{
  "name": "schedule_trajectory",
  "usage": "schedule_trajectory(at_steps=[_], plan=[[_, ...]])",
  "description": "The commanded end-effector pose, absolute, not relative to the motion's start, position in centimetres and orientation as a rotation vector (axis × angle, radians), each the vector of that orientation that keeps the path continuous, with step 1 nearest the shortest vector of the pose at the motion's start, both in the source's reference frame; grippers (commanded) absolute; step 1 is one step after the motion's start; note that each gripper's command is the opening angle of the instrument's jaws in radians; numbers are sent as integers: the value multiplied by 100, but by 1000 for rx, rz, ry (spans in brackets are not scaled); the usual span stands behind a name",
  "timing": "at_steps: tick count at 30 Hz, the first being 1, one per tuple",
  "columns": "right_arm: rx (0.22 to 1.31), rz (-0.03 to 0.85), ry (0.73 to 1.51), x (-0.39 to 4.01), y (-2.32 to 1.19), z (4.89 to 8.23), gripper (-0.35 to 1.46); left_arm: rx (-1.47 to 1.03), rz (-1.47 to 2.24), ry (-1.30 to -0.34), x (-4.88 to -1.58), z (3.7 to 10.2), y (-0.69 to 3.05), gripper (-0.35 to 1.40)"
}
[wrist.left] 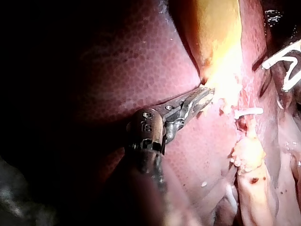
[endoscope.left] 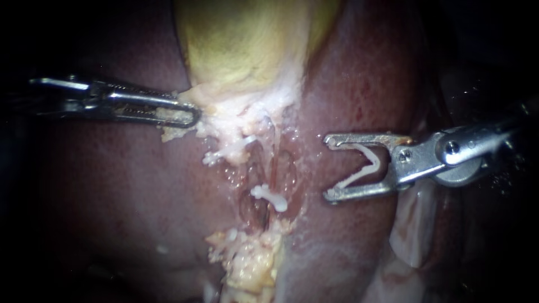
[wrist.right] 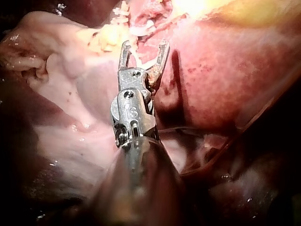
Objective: Clipping second clip right tube
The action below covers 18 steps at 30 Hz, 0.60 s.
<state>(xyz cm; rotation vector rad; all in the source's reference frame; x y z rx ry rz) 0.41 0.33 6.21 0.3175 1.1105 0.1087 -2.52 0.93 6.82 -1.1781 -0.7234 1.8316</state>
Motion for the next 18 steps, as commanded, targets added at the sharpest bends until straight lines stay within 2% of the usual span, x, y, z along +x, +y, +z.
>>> schedule_trajectory(at_steps=[1,8,13,18], plan=[[317,109,1111,41,33,621,50,-1178,1831,-728,-249,679,95,-35],[340,96,1119,42,33,621,50,-1168,1818,-708,-204,642,105,-35],[360,85,1126,46,33,622,49,-1172,1804,-704,-197,629,111,-35],[501,176,1126,60,26,630,45,-1172,1804,-703,-198,630,110,-35]])
